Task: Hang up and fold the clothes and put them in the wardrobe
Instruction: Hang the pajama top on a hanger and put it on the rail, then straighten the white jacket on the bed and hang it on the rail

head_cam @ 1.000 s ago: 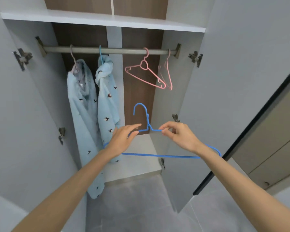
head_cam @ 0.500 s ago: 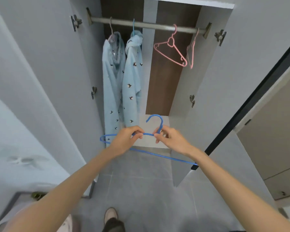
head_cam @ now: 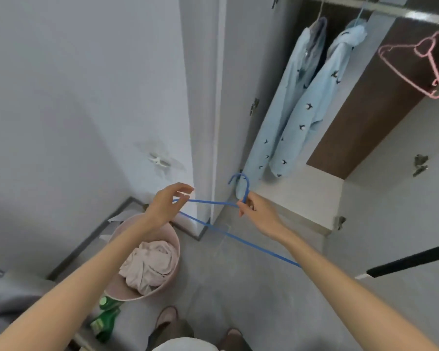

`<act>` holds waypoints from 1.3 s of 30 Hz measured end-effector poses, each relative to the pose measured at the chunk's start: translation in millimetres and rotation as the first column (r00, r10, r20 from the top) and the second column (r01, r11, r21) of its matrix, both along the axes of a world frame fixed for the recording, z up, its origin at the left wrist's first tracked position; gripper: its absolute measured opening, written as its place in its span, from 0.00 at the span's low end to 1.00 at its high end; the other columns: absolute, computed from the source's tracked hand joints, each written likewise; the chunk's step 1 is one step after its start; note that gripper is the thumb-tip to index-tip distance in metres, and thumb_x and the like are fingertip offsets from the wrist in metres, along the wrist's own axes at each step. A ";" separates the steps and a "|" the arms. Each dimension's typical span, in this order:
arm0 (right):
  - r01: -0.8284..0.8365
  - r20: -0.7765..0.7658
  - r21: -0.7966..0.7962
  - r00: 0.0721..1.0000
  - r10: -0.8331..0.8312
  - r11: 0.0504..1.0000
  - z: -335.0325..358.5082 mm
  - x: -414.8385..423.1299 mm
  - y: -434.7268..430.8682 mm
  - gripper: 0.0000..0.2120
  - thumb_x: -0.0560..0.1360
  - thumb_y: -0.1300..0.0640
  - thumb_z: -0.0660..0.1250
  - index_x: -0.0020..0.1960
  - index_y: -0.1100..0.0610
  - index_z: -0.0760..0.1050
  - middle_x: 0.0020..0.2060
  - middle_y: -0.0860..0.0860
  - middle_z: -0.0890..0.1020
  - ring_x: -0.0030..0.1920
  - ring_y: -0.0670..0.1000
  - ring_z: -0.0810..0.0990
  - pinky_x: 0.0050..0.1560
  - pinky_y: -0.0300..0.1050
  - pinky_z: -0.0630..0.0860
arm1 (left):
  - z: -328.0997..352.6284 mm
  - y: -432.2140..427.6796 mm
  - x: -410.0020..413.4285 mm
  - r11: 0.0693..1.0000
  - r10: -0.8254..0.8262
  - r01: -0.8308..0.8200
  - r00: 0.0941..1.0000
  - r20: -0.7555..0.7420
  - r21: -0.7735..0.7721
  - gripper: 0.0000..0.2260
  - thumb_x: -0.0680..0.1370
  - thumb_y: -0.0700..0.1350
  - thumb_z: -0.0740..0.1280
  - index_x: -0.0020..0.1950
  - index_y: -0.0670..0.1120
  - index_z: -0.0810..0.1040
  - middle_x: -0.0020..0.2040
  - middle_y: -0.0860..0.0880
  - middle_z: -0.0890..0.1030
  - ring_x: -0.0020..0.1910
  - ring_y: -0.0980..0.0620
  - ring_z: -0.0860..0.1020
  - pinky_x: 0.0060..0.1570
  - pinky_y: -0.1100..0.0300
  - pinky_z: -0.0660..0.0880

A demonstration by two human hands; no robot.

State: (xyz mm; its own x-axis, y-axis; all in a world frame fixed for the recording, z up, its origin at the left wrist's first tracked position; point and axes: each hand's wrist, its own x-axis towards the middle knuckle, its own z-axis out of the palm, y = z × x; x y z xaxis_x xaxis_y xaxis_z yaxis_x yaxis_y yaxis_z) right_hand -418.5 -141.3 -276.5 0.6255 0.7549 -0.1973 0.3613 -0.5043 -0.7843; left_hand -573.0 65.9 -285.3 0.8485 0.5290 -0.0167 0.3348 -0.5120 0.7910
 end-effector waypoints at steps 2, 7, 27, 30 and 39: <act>-0.024 -0.029 -0.034 0.999 0.023 0.999 -12.3 -17.3 27.9 0.07 0.81 0.56 0.60 0.45 0.55 0.71 0.34 0.43 0.76 0.33 0.39 0.70 0.36 0.32 0.65 | -14.8 27.2 -34.0 0.995 0.082 -0.085 0.995 -0.062 -0.043 0.11 0.79 0.35 0.63 0.60 0.42 0.78 0.57 0.47 0.80 0.53 0.48 0.79 0.56 0.62 0.73; 0.010 -0.088 -0.104 0.996 -0.020 0.994 -50.8 -58.8 97.4 0.09 0.80 0.56 0.61 0.46 0.61 0.73 0.35 0.46 0.78 0.34 0.38 0.74 0.36 0.32 0.66 | -49.3 94.2 -114.5 0.982 0.158 -0.173 0.970 -0.184 -0.069 0.14 0.77 0.31 0.61 0.59 0.43 0.78 0.55 0.48 0.80 0.52 0.52 0.76 0.48 0.75 0.68; 0.184 -0.355 -0.072 0.914 -0.197 0.980 -219.6 -137.3 227.6 0.08 0.79 0.58 0.64 0.43 0.50 0.77 0.31 0.45 0.81 0.28 0.36 0.73 0.38 0.36 0.66 | -267.4 177.7 -221.7 0.849 0.234 -0.440 0.809 -0.539 -0.293 0.16 0.81 0.38 0.59 0.69 0.43 0.71 0.66 0.45 0.76 0.64 0.48 0.74 0.63 0.57 0.68; 0.200 -0.359 -0.026 0.912 -0.195 0.980 -266.4 -138.7 235.8 0.07 0.79 0.54 0.64 0.45 0.48 0.78 0.32 0.44 0.82 0.28 0.37 0.73 0.37 0.37 0.65 | -330.7 176.4 -221.3 0.839 0.251 -0.466 0.789 -0.561 -0.279 0.17 0.81 0.39 0.60 0.70 0.44 0.70 0.67 0.46 0.75 0.65 0.48 0.73 0.62 0.57 0.68; 0.143 -0.300 0.098 0.948 -0.108 0.985 -424.6 -130.2 260.3 0.09 0.80 0.57 0.62 0.46 0.56 0.80 0.34 0.52 0.82 0.29 0.39 0.72 0.34 0.27 0.67 | -541.9 191.2 -192.9 0.757 0.296 -0.563 0.748 -0.593 -0.331 0.20 0.81 0.42 0.60 0.73 0.45 0.66 0.67 0.43 0.73 0.65 0.46 0.72 0.60 0.56 0.69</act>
State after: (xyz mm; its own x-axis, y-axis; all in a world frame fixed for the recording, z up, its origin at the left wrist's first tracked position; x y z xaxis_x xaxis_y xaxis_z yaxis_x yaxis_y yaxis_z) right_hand -548.7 119.0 -701.1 0.6445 0.7029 -0.3010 0.0467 -0.4291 -0.9020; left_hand -765.9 257.2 -827.2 0.3314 0.6424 -0.6910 0.8165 0.1718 0.5512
